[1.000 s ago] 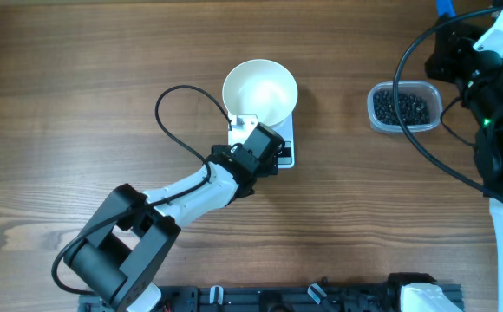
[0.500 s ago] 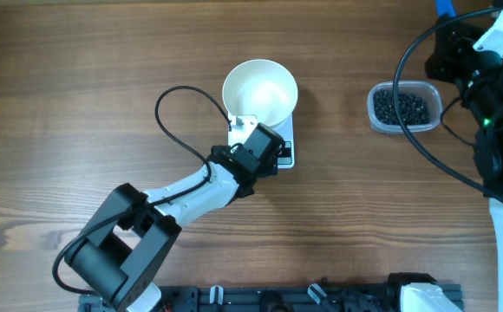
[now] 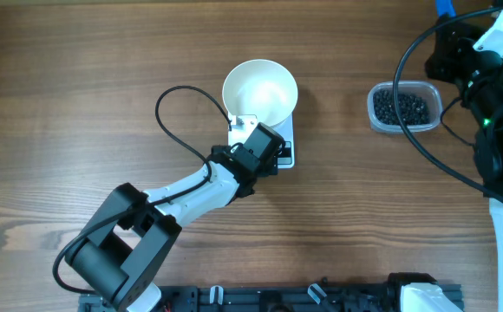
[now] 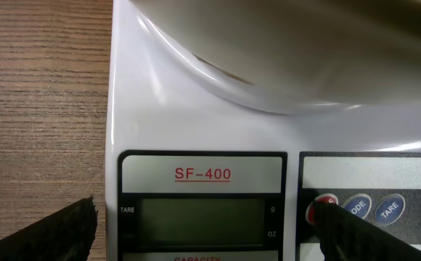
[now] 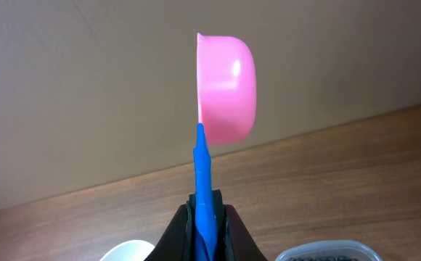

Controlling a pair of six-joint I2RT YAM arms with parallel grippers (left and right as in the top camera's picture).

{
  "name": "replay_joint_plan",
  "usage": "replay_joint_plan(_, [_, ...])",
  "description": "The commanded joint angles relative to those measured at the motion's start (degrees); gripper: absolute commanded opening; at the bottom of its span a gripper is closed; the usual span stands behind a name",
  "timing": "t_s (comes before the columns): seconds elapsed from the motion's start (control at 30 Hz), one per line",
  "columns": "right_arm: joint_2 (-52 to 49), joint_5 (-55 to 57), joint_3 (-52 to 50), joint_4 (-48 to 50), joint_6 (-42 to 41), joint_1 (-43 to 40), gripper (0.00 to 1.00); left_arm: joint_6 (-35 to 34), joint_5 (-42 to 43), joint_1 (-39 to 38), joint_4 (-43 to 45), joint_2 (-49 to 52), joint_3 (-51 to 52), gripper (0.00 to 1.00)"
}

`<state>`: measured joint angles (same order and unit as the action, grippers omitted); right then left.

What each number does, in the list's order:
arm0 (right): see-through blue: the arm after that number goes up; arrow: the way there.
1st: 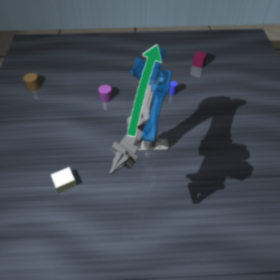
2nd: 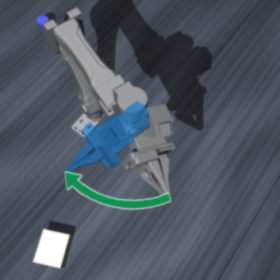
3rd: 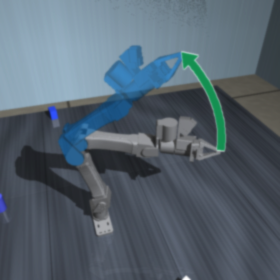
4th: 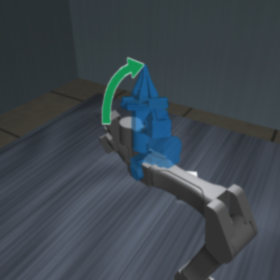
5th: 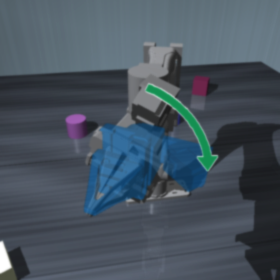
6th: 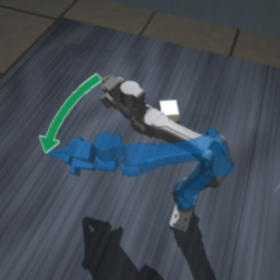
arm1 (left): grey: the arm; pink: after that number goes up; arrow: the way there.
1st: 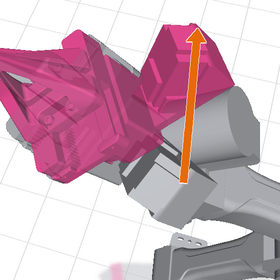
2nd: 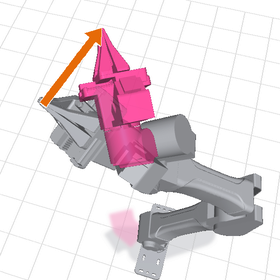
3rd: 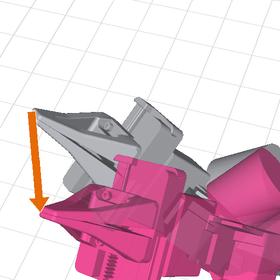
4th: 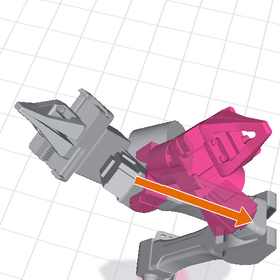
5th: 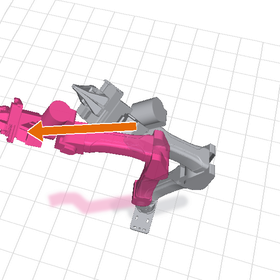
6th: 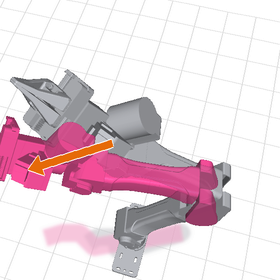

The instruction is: Scoop item into bowl and weigh 150g on scale

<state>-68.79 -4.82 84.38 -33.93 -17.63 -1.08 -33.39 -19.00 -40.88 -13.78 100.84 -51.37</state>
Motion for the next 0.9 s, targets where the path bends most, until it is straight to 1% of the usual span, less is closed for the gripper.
replay_joint_plan(0.0, [-0.37, 0.96, 1.55, -0.04, 0.98, -0.13, 0.04, -0.11, 0.59, 0.28, -1.97, 3.23, 0.76, 1.0])
replay_joint_plan(0.33, [-0.37, 0.96, 1.55, -0.02, 0.98, -0.13, 0.04, -0.09, 0.74, 0.28, -2.78, 2.08, 0.31, 1.0])
replay_joint_plan(0.6, [-0.37, 0.96, 1.55, -0.02, 1.01, -0.13, 0.04, -0.07, 0.76, 0.26, -2.84, -6.29, -0.81, 1.0])
replay_joint_plan(0.77, [-0.37, 0.98, 1.55, -0.02, 1.01, -0.13, 0.04, 0.11, 3.32, 0.26, -6.32, -11.52, -0.81, 1.0])
replay_joint_plan(0.87, [-0.37, 0.98, 1.55, 0.0, 1.09, -0.13, 0.04, 0.11, 4.63, 0.26, -9.01, -16.48, -0.81, 1.0])
